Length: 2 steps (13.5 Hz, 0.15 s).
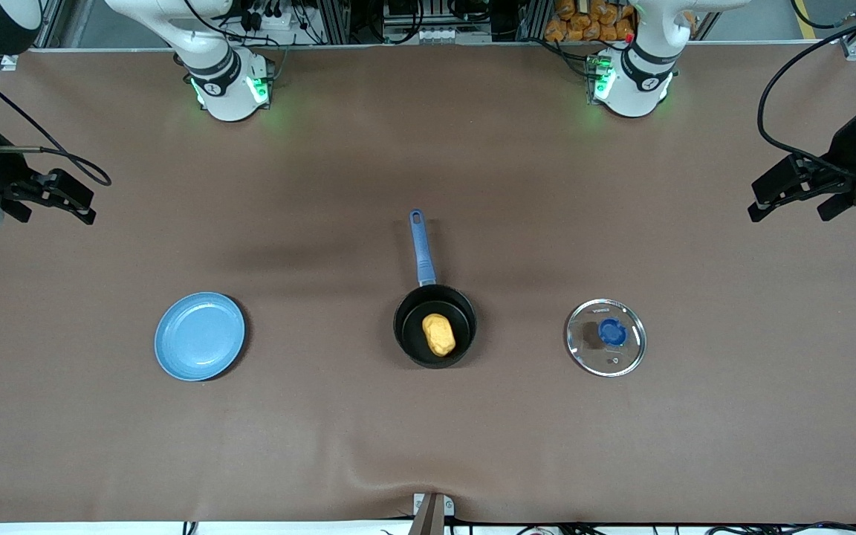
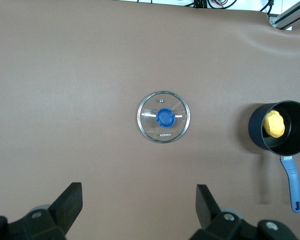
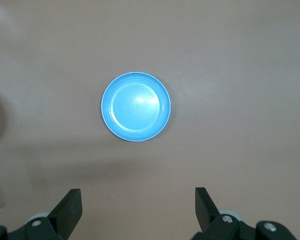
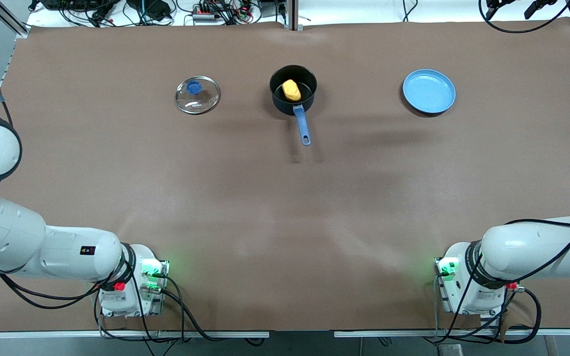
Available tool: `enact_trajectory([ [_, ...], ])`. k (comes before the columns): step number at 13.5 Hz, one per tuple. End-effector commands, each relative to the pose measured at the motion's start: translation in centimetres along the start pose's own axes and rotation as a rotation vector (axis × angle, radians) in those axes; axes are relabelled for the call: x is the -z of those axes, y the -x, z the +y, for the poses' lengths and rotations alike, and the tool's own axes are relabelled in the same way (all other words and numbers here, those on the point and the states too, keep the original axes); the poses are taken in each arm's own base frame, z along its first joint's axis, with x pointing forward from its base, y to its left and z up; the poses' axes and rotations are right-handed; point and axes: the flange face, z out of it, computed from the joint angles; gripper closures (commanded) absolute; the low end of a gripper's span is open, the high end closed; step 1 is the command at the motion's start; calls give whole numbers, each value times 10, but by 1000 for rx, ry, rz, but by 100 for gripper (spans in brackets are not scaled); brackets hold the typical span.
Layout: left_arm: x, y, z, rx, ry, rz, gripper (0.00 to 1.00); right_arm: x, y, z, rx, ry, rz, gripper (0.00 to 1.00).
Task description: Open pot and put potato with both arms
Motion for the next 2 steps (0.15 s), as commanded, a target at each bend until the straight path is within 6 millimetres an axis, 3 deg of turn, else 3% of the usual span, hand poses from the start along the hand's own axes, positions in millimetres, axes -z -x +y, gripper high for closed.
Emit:
enact_trajectory([
  [1,4,4,1,15,13,10,0,5,7,6,5,-12,8,0],
  [2,4,4,2,14,14,11,0,5,7,12,3,-11,8,0],
])
